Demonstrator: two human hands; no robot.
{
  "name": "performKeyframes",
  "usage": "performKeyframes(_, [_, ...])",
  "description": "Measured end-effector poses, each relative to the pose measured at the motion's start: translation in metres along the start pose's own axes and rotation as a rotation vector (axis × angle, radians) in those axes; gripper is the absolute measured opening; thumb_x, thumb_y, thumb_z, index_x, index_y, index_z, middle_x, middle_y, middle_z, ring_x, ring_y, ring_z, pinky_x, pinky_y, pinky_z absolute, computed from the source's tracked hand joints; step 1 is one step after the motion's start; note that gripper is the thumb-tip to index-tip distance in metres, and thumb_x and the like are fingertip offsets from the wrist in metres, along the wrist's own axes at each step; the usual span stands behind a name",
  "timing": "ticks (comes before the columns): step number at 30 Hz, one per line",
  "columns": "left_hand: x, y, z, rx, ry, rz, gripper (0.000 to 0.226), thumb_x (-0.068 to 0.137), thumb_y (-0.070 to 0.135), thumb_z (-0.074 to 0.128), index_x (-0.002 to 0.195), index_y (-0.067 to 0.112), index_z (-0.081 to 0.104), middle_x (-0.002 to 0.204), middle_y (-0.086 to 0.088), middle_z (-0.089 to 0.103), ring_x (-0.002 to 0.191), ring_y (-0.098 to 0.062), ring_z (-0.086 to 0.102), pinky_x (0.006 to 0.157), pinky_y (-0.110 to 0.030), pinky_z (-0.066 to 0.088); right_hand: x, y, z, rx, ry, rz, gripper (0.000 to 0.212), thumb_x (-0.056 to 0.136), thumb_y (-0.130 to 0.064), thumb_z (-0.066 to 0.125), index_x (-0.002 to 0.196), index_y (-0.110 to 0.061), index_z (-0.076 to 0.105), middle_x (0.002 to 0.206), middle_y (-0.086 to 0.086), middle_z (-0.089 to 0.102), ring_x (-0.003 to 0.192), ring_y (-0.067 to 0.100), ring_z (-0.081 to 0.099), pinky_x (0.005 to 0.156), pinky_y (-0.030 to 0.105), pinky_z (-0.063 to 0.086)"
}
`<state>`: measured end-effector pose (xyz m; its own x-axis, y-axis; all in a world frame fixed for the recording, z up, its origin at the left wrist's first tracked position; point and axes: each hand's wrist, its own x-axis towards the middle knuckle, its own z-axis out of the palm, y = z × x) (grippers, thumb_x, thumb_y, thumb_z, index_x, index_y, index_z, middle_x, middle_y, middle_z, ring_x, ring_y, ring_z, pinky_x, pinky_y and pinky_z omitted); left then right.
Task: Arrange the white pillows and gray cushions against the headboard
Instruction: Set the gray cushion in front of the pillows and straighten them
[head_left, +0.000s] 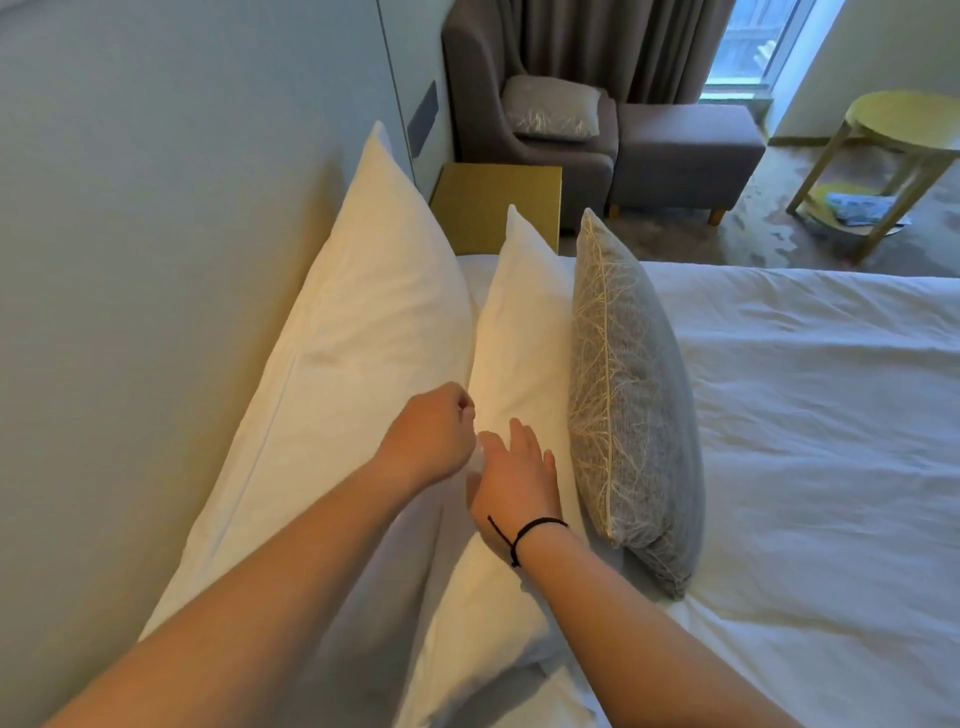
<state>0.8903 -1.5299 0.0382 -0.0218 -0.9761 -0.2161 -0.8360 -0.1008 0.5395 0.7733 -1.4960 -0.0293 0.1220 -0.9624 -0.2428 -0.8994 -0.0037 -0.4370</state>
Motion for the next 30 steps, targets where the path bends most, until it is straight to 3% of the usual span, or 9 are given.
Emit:
performKeyframes(2, [0.058,0.019,-0.004,-0.101,-0.033,-0.042,0.028,0.096,0.019,0.045,0.121,0.012,0.057,0.117,-0.006,0.062,0.103,-0.024,0.057,0.079,-0.029,0.042,0.012,0.0,0.0,0.022,-0.024,0.067,0.059,0.094,-0.033,0.044,0.149,-0.027,0.023,0.161,0.011,0.006,0.149,0.029,0.002,0.119,0.05,0.013])
performKeyframes(6, [0.161,0.037,0.001,-0.269,-0.115,-0.187,0.015,0.092,0.004,0.045,0.1,0.007,0.057,0.097,-0.013,0.055,0.097,-0.028,0.053,0.078,-0.037,0.046,0.016,0.011,0.01,-0.019,-0.018,0.04,0.056,0.091,-0.024,0.042,0.145,-0.034,0.027,0.16,0.01,0.009,0.149,0.027,0.002,0.118,0.052,0.011])
performKeyframes(10, [0.231,0.04,0.02,-0.213,-0.115,-0.211,0.038,0.095,0.006,0.047,0.131,-0.005,0.045,0.126,-0.02,0.055,0.114,-0.035,0.056,0.095,-0.043,0.05,0.006,0.018,0.024,-0.035,0.031,0.056,0.047,0.092,-0.028,0.042,0.137,-0.041,0.037,0.159,0.005,0.012,0.149,0.022,0.001,0.118,0.055,0.007])
performKeyframes(13, [0.263,0.035,0.031,-0.239,-0.091,-0.267,0.045,0.094,0.006,0.042,0.138,0.0,0.043,0.135,-0.022,0.053,0.121,-0.038,0.054,0.101,-0.049,0.048,0.004,0.017,0.026,0.021,0.023,0.05,0.041,0.092,-0.031,0.04,0.131,-0.042,0.046,0.159,-0.001,0.008,0.149,0.019,-0.006,0.117,0.054,-0.001])
performKeyframes(16, [0.286,0.03,0.034,-0.252,0.001,-0.261,0.044,0.093,0.008,0.043,0.136,0.001,0.049,0.135,-0.02,0.056,0.121,-0.036,0.056,0.097,-0.039,0.05,-0.006,0.019,0.029,0.085,0.031,0.036,0.037,0.09,-0.035,0.04,0.123,-0.044,0.054,0.16,-0.005,0.008,0.149,0.015,-0.009,0.115,0.053,-0.006])
performKeyframes(22, [0.304,0.027,0.006,0.237,0.235,0.05,0.013,0.091,0.01,0.056,0.104,0.013,0.058,0.108,-0.013,0.063,0.094,-0.029,0.056,0.079,-0.035,0.044,-0.016,0.018,0.031,0.161,0.08,0.024,0.029,0.078,-0.027,0.051,0.099,-0.037,0.068,0.155,0.002,0.033,0.149,0.022,0.014,0.113,0.056,0.006])
performKeyframes(25, [0.299,0.014,0.001,0.531,0.258,0.097,0.02,0.093,0.005,0.048,0.109,0.011,0.058,0.11,-0.018,0.063,0.1,-0.037,0.06,0.081,-0.042,0.048,-0.021,0.012,0.033,0.151,0.052,0.012,0.028,0.079,-0.028,0.05,0.098,-0.039,0.069,0.157,0.001,0.029,0.149,0.024,0.01,0.111,0.055,-0.002])
performKeyframes(28, [0.285,0.01,0.008,0.661,0.243,0.095,0.027,0.092,0.007,0.055,0.118,0.012,0.052,0.115,-0.019,0.056,0.103,-0.036,0.057,0.082,-0.043,0.048,-0.029,0.01,0.026,0.154,-0.046,0.01,0.033,0.089,-0.034,0.042,0.116,-0.041,0.061,0.162,-0.01,0.002,0.148,0.014,-0.014,0.112,0.048,-0.016])
performKeyframes(30, [0.273,0.017,0.007,0.633,0.239,0.079,0.031,0.09,0.008,0.06,0.119,0.012,0.05,0.12,-0.019,0.049,0.106,-0.036,0.053,0.084,-0.044,0.047,-0.041,0.012,0.013,0.191,-0.034,-0.045,0.034,0.09,-0.034,0.046,0.118,-0.042,0.061,0.161,-0.007,0.015,0.149,0.014,0.007,0.119,0.042,0.0])
